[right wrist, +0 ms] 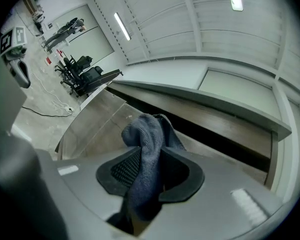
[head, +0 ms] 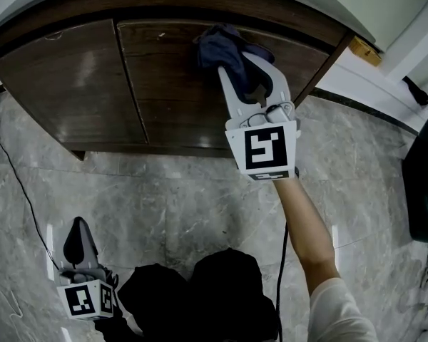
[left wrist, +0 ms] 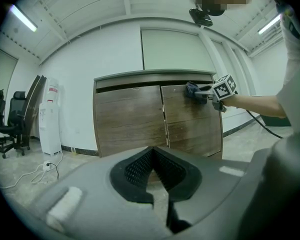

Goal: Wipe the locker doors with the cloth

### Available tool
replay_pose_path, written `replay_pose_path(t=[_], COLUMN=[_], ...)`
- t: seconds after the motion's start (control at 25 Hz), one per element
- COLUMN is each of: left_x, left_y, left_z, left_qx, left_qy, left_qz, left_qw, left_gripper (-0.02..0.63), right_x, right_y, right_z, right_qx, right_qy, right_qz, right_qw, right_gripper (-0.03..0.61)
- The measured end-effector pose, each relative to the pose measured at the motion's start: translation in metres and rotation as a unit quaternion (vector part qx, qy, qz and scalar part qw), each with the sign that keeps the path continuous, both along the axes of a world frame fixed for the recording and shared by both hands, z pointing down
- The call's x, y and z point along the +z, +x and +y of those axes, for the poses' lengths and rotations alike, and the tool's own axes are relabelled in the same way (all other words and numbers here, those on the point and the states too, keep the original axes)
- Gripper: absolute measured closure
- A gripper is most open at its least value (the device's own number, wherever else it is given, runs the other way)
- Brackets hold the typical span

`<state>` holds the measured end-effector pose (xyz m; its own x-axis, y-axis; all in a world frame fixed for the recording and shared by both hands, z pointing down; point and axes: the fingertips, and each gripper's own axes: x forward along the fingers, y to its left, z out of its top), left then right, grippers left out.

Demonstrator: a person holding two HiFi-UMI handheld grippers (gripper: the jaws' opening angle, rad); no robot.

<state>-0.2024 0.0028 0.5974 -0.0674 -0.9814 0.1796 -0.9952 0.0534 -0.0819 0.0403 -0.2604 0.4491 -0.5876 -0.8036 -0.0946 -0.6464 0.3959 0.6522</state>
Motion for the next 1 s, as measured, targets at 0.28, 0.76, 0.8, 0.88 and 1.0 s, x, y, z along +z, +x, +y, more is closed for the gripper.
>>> replay_pose_path(t=[0.28, 0.76, 0.8, 0.88, 1.0], left_x=[0.006, 0.020, 0.021, 0.023, 0.026], left_y=[-0.005, -0.012, -0.013, -0.015, -0.017], left_z=[0.005, 0.012, 0.012, 0.013, 0.015], left_qx=[-0.006, -0.013, -0.014, -0.016, -0.018], left_qy=[-0.003, -0.013, -0.014, -0.016, -0.020], left_qz=[0.002, 0.003, 0.003, 0.003, 0.003], left_qw=[1.0000, 0.9998, 0.9998, 0.9997, 0.9996], left_gripper=[0.612, 0.612, 0.612, 0.612, 0.612], right_x=[0.066, 0.228, 0.241, 0.265, 0.297], right_y=[-0.011, -0.031, -0.033, -0.037, -0.041], right_z=[0.001, 0.005, 0.005, 0.006, 0.007], right_qx=[-0.002, -0.004, -0.005, -0.008, -0.011], right_qy=[-0.032, -0.124, -0.134, -0.154, -0.179], right_qz=[0.002, 0.065, 0.070, 0.077, 0.093], right_qw=[0.999, 0.990, 0.989, 0.985, 0.979], right_gripper=[0.466, 0.466, 0.466, 0.466, 0.466])
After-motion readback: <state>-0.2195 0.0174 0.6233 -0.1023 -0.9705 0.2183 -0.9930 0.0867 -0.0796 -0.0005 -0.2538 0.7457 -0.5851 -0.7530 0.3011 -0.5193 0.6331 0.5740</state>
